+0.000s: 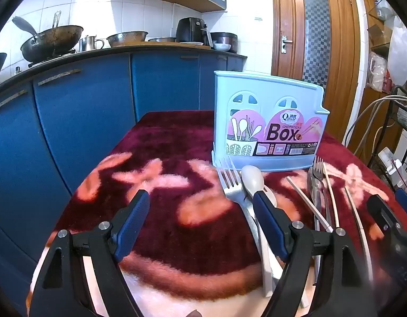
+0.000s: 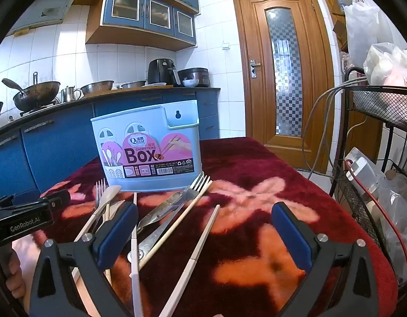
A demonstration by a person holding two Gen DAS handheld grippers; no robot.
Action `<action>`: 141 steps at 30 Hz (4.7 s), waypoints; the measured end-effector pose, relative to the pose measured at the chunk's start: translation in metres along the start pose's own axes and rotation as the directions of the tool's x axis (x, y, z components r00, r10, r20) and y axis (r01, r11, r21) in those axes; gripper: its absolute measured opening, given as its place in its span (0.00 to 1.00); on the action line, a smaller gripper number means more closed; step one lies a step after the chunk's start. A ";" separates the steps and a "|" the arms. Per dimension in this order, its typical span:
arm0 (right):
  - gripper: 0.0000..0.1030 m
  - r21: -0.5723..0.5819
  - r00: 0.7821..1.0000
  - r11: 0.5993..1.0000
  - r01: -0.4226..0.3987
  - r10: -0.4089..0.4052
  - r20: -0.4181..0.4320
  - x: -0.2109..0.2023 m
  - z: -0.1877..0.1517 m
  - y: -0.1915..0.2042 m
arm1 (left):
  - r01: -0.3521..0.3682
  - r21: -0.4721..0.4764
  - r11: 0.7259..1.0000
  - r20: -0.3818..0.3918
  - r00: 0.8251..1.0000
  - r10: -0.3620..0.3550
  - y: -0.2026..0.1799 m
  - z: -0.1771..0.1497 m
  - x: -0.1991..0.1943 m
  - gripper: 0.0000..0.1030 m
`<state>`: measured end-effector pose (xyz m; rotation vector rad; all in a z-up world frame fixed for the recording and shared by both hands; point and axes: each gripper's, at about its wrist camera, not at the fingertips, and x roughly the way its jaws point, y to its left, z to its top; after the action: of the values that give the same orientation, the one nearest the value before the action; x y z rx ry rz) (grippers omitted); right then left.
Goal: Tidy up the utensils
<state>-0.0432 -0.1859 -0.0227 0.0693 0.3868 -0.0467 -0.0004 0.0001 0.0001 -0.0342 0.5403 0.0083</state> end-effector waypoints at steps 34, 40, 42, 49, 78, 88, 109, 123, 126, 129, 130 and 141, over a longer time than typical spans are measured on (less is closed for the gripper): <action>1.00 -0.002 1.000 1.000 0.001 -0.001 -0.003 0.000 0.000 0.000 | -0.002 0.004 1.000 0.002 1.000 0.002 0.000 0.000 0.000 0.79; 1.00 -0.001 1.000 1.000 0.001 -0.001 -0.003 0.000 0.000 0.000 | -0.003 0.004 1.000 0.004 1.000 0.003 0.000 0.000 0.000 0.79; 1.00 -0.001 1.000 1.000 0.001 -0.001 -0.003 0.000 0.000 0.000 | -0.002 0.004 1.000 0.004 1.000 0.002 0.000 0.000 0.000 0.79; 1.00 -0.001 1.000 1.000 0.001 -0.001 -0.003 0.000 -0.001 0.000 | -0.002 0.004 1.000 0.004 1.000 0.002 0.000 0.000 0.000 0.79; 1.00 -0.001 1.000 1.000 0.001 -0.001 -0.003 0.000 -0.001 0.000 | -0.002 0.004 1.000 0.006 1.000 0.002 0.000 0.000 0.000 0.79; 1.00 0.000 1.000 1.000 0.001 -0.001 -0.003 0.000 -0.001 0.000 | -0.002 0.004 1.000 0.006 1.000 0.002 0.000 0.000 0.000 0.79; 1.00 0.089 0.975 0.994 -0.057 0.074 -0.208 0.023 0.009 -0.018 | 0.034 0.037 0.999 -0.057 0.998 -0.032 0.000 0.011 0.002 0.79; 0.71 0.152 0.871 0.986 -0.073 0.138 -0.471 0.065 0.015 -0.031 | 0.142 -0.012 0.990 -0.243 0.960 -0.141 -0.007 0.029 0.042 0.79; 0.65 0.146 0.859 0.987 -0.067 0.131 -0.495 0.071 0.018 -0.031 | 0.158 -0.008 0.987 -0.270 0.950 -0.154 -0.016 0.032 0.049 0.79; 0.55 0.124 0.843 0.990 -0.061 0.117 -0.525 0.076 0.020 -0.028 | 0.185 0.009 0.983 -0.302 0.937 -0.174 -0.028 0.033 0.059 0.76; 0.52 0.118 0.839 0.991 -0.060 0.114 -0.532 0.077 0.020 -0.028 | 0.193 0.014 0.981 -0.307 0.935 -0.179 -0.031 0.033 0.061 0.73; 0.34 0.060 0.811 0.997 -0.056 0.080 -0.580 0.090 0.022 -0.027 | 0.223 0.024 0.974 -0.361 0.911 -0.200 -0.051 0.039 0.085 0.59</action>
<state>0.0470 -0.2169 -0.0377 0.1388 1.0036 0.0411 0.0928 -0.0493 -0.0087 -0.0306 0.8987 -0.2323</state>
